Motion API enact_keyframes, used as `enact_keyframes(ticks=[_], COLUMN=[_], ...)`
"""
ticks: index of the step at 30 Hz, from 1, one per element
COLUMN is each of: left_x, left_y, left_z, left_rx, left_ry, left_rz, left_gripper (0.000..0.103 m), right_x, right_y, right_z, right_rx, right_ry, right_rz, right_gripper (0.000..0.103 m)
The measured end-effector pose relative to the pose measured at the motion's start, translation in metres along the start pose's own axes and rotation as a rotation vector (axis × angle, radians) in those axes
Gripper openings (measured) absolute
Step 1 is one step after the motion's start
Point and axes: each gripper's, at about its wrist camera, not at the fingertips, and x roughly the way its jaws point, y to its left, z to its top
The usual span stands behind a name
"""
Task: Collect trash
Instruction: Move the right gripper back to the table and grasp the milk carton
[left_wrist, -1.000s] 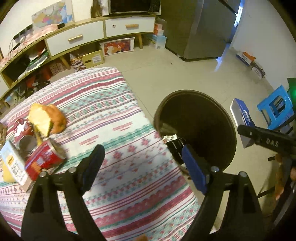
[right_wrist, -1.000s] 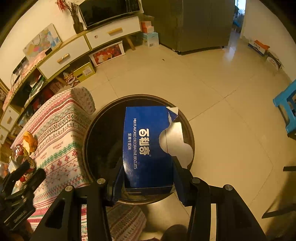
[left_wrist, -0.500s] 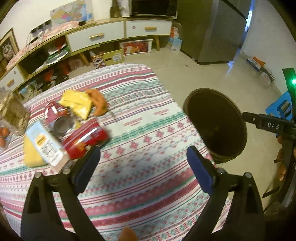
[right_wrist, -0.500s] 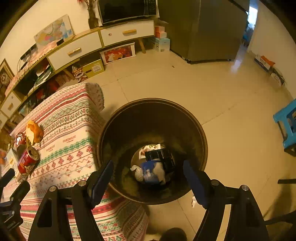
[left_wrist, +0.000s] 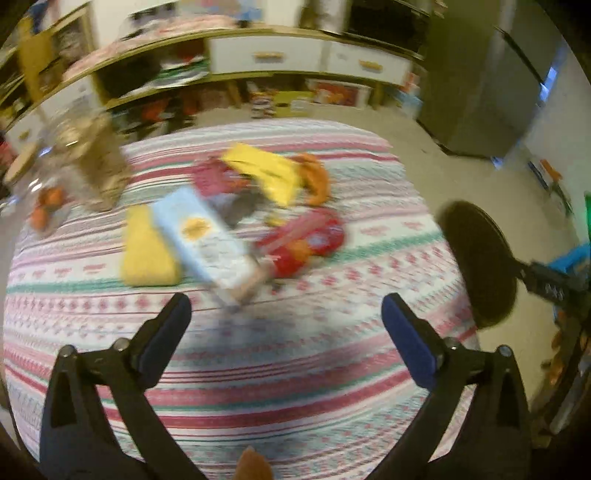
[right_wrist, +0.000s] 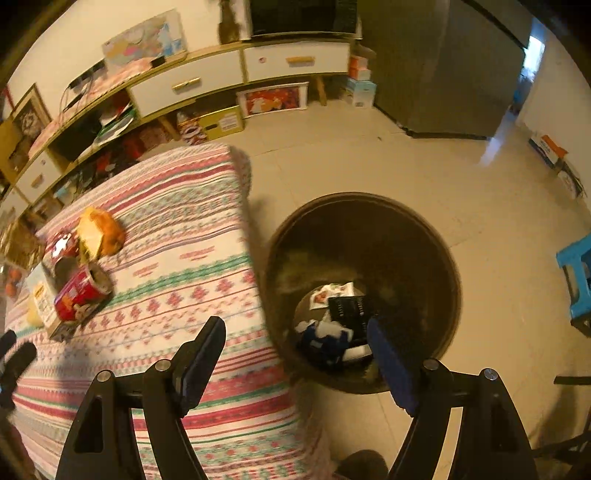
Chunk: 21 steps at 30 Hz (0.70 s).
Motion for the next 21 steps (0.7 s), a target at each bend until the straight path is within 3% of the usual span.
enact_keyframes(ticks=[3, 8, 15, 21], left_x=[0.000, 0.005, 0.016, 0.018], left_y=[0.028, 0.074, 0.133, 0.162], left_z=[0.002, 0.005, -0.001, -0.007], left_rx=[-0.043, -0.146, -0.306, -0.349], left_ry=[0.003, 0.030, 0.131, 0.158], left_rz=[0.056, 0.083, 0.100, 0.100], left_gripper=[0.103, 0.103, 0.103, 0.103], right_x=[0.005, 0.013, 0.024, 0.021], right_y=[0.024, 0.064, 0.122, 0.187], right_z=[0.000, 0.002, 0.003, 0.002], right_rx=[-0.029, -0.076, -0.149, -0.287], right_ry=[0.009, 0.018, 0.034, 0.013], right_rz=[0.014, 0.036, 0.089, 0.206], right_gripper=[0.081, 0.081, 0.081, 0.081])
